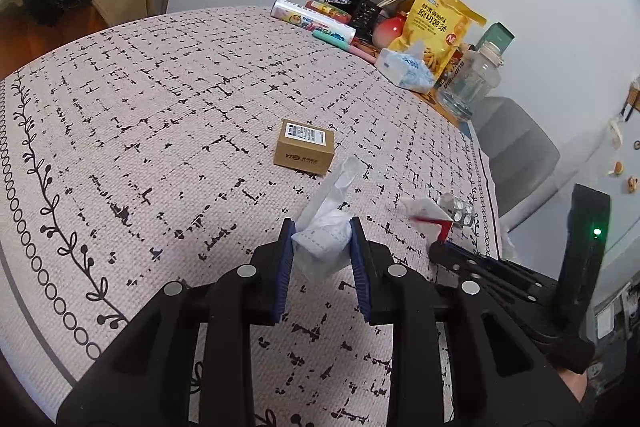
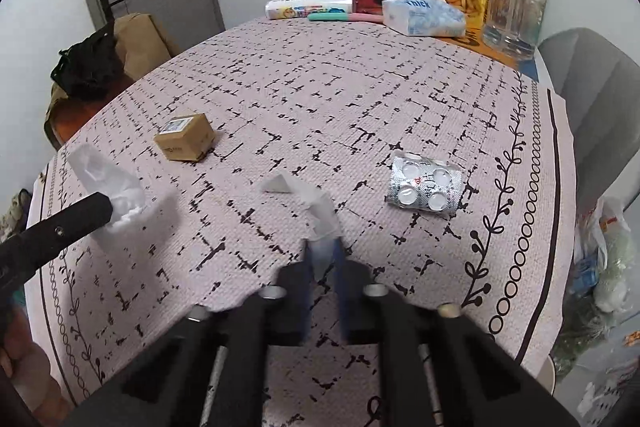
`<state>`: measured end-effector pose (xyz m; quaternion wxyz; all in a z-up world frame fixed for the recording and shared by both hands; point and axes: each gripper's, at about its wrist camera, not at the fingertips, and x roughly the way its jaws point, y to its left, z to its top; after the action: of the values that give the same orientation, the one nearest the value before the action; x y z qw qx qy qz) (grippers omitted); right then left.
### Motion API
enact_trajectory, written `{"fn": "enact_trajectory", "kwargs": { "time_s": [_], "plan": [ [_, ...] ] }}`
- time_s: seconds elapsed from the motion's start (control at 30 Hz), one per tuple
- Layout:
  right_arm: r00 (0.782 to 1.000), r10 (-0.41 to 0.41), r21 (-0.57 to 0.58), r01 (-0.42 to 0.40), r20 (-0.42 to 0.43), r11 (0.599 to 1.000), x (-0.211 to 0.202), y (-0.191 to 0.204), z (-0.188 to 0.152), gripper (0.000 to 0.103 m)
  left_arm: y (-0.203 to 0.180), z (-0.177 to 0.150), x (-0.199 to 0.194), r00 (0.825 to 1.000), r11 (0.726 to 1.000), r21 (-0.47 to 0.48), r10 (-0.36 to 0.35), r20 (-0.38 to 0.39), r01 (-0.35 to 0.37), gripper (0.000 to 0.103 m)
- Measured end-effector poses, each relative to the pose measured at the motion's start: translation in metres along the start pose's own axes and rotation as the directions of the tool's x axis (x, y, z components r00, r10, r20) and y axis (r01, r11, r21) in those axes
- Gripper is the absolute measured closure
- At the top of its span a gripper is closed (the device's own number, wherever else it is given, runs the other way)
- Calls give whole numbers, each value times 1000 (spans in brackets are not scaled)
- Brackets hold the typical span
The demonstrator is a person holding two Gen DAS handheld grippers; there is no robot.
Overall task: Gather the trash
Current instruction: 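Grasp the red-and-white paper scrap with the right tool while the left tool holds the tissue, then carry both items over the beige bin and open the right tool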
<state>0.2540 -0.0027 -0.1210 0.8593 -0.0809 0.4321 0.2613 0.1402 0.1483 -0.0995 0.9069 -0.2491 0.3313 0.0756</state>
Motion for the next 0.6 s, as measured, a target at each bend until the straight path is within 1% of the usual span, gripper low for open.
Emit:
{"fn": "enact_trajectory", "kwargs": {
  "time_s": [0.13, 0.33, 0.43, 0.6],
  "plan": [
    [999, 19, -16, -19, 32, 1000, -15, 5, -3, 100, 0, -1, -1, 1000, 1000, -4, -6, -2, 6, 76],
    [997, 44, -10, -44, 66, 999, -39, 4, -12, 100, -17, -2, -5, 1000, 999, 23, -29, 3, 29, 76],
    [996, 42, 4, -42, 83, 999, -51, -2, -17, 100, -26, -3, -6, 999, 998, 38, -41, 2, 41, 76],
    [993, 17, 49, -23, 115, 999, -71, -24, -22, 100, -48, -7, -3, 998, 995, 66, -68, -10, 68, 76]
  ]
}}
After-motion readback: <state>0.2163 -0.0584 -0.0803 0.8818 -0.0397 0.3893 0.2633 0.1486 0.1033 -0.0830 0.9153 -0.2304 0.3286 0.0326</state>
